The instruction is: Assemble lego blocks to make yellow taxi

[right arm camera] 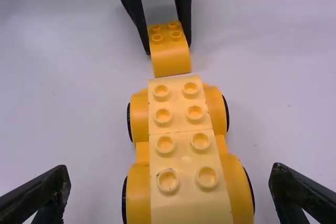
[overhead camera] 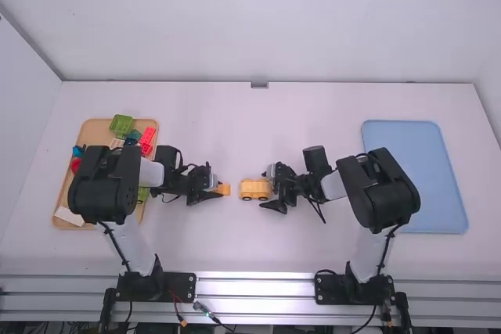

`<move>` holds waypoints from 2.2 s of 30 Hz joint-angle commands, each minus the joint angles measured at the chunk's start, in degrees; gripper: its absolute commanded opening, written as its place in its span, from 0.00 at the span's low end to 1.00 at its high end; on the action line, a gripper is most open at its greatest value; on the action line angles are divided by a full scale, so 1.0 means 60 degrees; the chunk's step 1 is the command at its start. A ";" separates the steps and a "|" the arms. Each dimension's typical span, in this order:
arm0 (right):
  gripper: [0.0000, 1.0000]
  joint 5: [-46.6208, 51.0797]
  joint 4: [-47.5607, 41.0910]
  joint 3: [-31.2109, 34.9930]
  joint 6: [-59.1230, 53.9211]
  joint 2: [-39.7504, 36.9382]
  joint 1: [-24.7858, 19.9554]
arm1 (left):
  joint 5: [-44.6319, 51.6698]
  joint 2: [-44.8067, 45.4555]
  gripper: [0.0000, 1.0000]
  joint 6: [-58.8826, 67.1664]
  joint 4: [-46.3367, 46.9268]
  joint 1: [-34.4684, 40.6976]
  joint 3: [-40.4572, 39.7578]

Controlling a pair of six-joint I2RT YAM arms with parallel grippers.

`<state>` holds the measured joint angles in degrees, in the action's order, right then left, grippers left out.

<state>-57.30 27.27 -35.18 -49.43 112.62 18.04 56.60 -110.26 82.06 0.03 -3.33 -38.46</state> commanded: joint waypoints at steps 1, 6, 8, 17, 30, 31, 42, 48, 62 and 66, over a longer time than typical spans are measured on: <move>0.99 -0.0160 -0.0007 -0.0146 0.0022 0.0106 -0.0036 | 0.0138 -0.0073 0.22 -0.0029 0.0000 0.0022 0.0091; 0.99 -0.0113 -0.0011 -0.0146 0.0025 0.0106 -0.0036 | 0.0594 -0.0069 0.27 -0.0055 -0.0040 -0.0211 -0.0076; 0.99 -0.0087 0.0000 -0.0146 0.0025 0.0109 -0.0033 | 0.0699 0.0015 0.29 -0.0608 0.0102 -0.0302 -0.0310; 0.99 0.0058 0.0178 -0.0142 0.0029 0.0109 0.0127 | 0.0674 0.0550 0.18 -0.1220 0.1676 -0.0186 -0.1231; 0.99 0.0178 0.1486 -0.0219 0.0608 0.0736 0.0477 | 0.0678 0.1647 0.09 -0.1224 0.2175 0.0681 -0.1330; 0.99 0.0080 0.1614 -0.0215 0.0645 0.0823 0.0452 | 0.0678 0.1647 0.09 -0.1220 0.2171 0.0729 -0.1330; 0.99 -0.0554 0.2331 -0.0590 0.0845 0.1887 0.0284 | 0.0641 0.1647 0.07 -0.1224 0.2102 0.1577 -0.1330; 0.98 -0.0554 0.2346 -0.0572 0.0845 0.1912 0.0291 | 0.0503 0.1647 0.06 -0.2018 0.1413 0.2047 -0.1322; 0.54 -0.0557 0.2346 -0.0565 0.0849 0.1912 0.0302 | -0.0025 0.1501 0.02 -0.3566 -0.0138 0.2812 -0.0878; 0.52 -0.0554 0.2342 -0.0572 0.0845 0.1912 0.0306 | 0.0306 0.1501 0.02 -0.3821 -0.0867 0.2805 -0.0484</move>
<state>-59.66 41.36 -37.87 -44.42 123.11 20.03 55.83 -101.34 60.77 -4.43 13.34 -42.94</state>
